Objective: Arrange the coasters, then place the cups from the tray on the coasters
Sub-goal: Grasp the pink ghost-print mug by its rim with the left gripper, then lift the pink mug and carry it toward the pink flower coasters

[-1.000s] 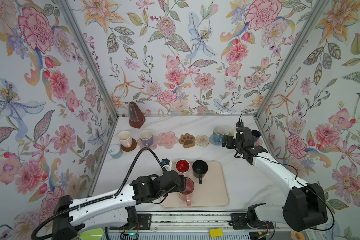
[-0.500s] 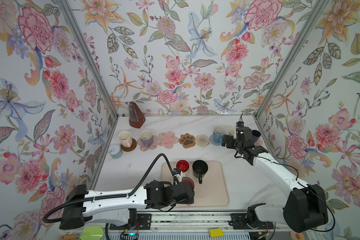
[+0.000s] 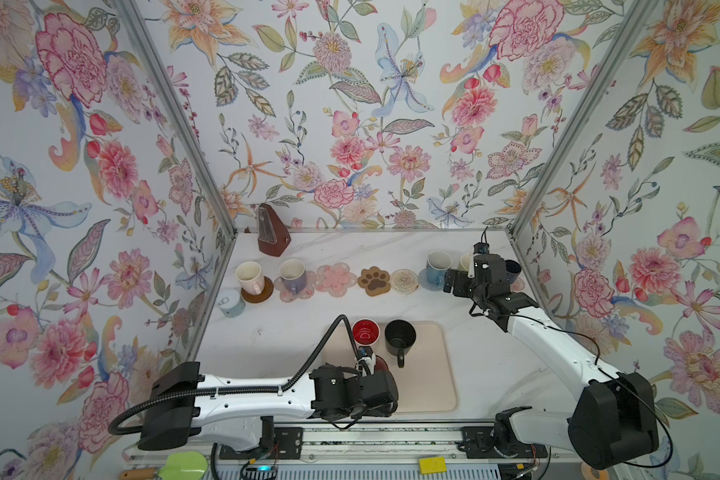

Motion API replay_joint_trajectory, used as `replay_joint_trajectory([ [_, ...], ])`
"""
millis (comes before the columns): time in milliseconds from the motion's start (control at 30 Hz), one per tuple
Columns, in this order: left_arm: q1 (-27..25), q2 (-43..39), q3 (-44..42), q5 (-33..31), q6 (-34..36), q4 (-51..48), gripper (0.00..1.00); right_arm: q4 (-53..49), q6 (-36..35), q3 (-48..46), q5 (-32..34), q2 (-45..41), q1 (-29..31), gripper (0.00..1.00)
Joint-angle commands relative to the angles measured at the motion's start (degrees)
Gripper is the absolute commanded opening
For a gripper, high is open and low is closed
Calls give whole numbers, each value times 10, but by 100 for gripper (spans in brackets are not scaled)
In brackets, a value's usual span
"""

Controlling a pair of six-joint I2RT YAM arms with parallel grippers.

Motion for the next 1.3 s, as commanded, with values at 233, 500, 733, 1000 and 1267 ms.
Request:
replay_joint_trajectory([
  [233,-4,1,-10,-3,-8,-56,48,16,7,-10,-5,-9,-6,99],
  [500,9,23,-12,-9,13,-44,51,13,8,-9,-6,-10,-6,99],
  [733,25,40,-6,-9,43,-39,44,8,8,-5,-6,-10,-6,99],
  [1000,26,49,10,-7,55,-67,24,7,8,-4,-7,-6,-5,99],
  [1267,24,44,21,-10,50,-112,0,12,10,-3,-14,5,-6,99],
])
